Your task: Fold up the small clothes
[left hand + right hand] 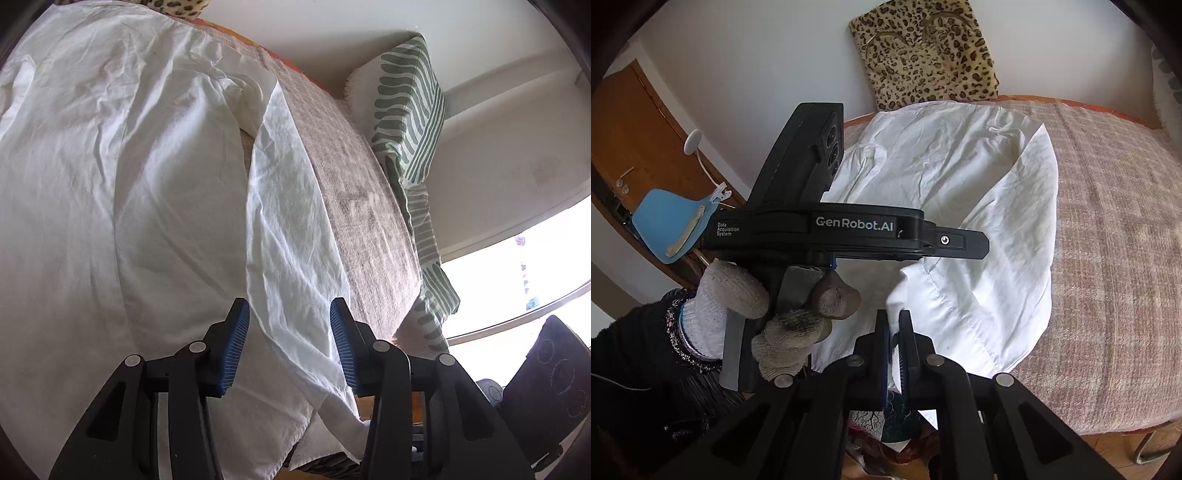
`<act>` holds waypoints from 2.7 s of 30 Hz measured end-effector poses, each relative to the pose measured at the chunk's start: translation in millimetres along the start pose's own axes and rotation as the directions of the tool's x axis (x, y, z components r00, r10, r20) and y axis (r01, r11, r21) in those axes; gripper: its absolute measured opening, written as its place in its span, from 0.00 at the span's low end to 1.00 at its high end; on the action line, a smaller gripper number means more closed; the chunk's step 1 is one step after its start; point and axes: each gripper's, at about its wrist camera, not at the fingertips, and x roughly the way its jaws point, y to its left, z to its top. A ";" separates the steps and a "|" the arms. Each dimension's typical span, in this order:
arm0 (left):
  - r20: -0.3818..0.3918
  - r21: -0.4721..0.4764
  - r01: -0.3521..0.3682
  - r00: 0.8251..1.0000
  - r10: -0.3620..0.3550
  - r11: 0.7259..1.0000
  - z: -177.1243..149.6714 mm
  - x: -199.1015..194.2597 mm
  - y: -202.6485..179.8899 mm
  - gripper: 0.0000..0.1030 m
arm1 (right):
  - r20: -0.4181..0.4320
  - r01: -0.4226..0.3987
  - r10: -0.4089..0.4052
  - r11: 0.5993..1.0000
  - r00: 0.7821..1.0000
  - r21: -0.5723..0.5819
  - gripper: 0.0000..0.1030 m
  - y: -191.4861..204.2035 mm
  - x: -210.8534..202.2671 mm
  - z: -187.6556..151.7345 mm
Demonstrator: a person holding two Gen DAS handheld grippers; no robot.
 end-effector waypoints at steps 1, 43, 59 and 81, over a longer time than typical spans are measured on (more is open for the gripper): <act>-0.008 0.009 -0.007 1.000 0.007 1.000 -1.2 2.4 0.5 0.26 | -0.011 -0.012 0.012 1.000 1.000 -0.007 0.02 2.0 3.1 1.2; 0.016 0.223 -0.015 1.000 0.012 0.975 -49.3 -33.2 1.8 0.03 | -0.131 0.438 -0.421 0.886 0.897 0.154 0.00 -166.3 163.8 296.4; 0.044 0.128 -0.031 0.999 0.026 0.991 -69.5 -68.9 35.2 0.03 | -0.129 0.380 -0.380 0.925 0.916 -0.027 0.00 -74.1 230.3 324.0; 0.034 0.160 -0.105 0.994 0.101 0.981 -87.7 -57.3 16.4 0.03 | 0.023 0.249 -0.254 0.960 0.967 0.132 0.25 -114.9 115.9 227.8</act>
